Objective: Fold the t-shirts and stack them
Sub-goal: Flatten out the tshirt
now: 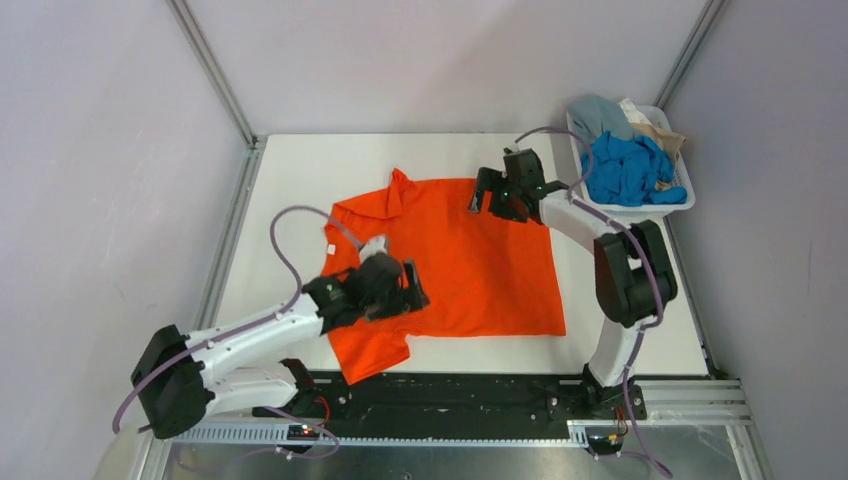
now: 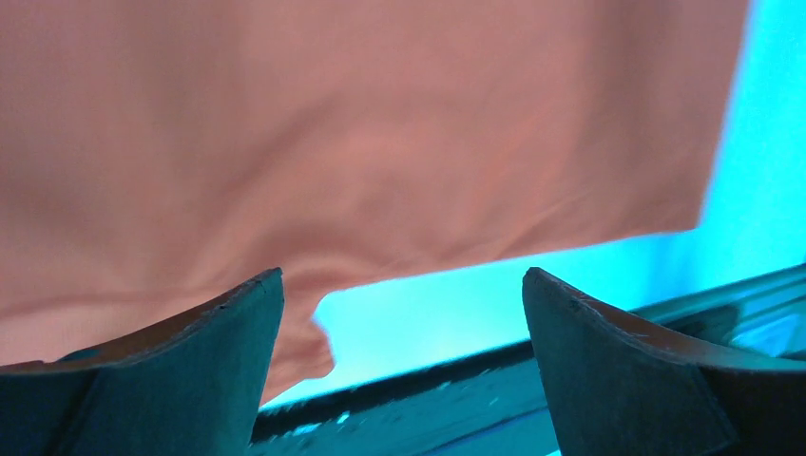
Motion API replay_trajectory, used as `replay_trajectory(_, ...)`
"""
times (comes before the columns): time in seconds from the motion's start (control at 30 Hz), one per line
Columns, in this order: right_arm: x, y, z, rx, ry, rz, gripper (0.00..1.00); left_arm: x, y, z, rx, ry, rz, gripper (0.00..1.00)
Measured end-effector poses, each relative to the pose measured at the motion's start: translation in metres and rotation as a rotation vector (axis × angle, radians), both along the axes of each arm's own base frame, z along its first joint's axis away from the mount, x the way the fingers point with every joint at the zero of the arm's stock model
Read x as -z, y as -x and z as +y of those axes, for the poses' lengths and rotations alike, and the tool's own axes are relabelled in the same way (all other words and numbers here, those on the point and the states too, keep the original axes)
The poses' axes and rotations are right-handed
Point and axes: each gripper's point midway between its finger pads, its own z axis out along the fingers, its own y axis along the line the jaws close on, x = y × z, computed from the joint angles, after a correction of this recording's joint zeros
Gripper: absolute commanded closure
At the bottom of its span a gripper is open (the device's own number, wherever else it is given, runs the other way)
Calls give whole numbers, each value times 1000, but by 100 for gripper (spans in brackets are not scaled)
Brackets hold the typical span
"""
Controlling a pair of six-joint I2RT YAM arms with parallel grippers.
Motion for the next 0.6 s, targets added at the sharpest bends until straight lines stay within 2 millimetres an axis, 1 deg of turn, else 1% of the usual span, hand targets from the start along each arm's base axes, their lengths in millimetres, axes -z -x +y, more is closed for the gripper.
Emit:
replay_trajectory(0.03,-9,2,-3,6,8,-13,1,-20,-14,-5,3,2,-47,0)
replay_trajectory(0.07,-17,6,-5,11,13,-27,1,-36,-29,-8,-6,6,-85,0)
replay_trajectory(0.1,-26,11,-9,19,17,-47,1,-53,-48,-8,-27,8,-127,0)
replay_trajectory(0.13,-33,20,-11,21,20,-60,1,-68,-71,-5,-56,3,-167,2)
replay_trajectory(0.17,-39,34,-12,16,20,-70,0,-82,-99,4,-102,-22,-204,4)
replay_trajectory(0.23,-38,56,-9,-1,15,-75,1,-92,-137,19,-148,-75,-230,6)
replay_trajectory(0.27,-31,74,-7,-12,15,-55,1,-97,-161,27,-163,-109,-245,6)
replay_trajectory(0.3,-20,89,-6,-22,15,-27,1,-100,-185,33,-167,-147,-255,6)
replay_trajectory(0.33,-8,103,-5,-34,19,6,1,-100,-204,37,-165,-178,-263,5)
replay_trajectory(0.37,10,120,-6,-41,29,59,1,-97,-226,41,-156,-213,-266,5)
replay_trajectory(0.43,36,143,-13,-36,51,137,1,-88,-261,45,-112,-259,-259,4)
replay_trajectory(0.47,46,152,-17,-28,60,169,1,-81,-275,46,-88,-275,-250,4)
replay_trajectory(0.53,54,159,-20,-16,63,195,1,-65,-298,47,-48,-305,-233,4)
replay_trajectory(0.6,53,155,-17,-6,48,180,1,-45,-316,51,-16,-342,-199,5)
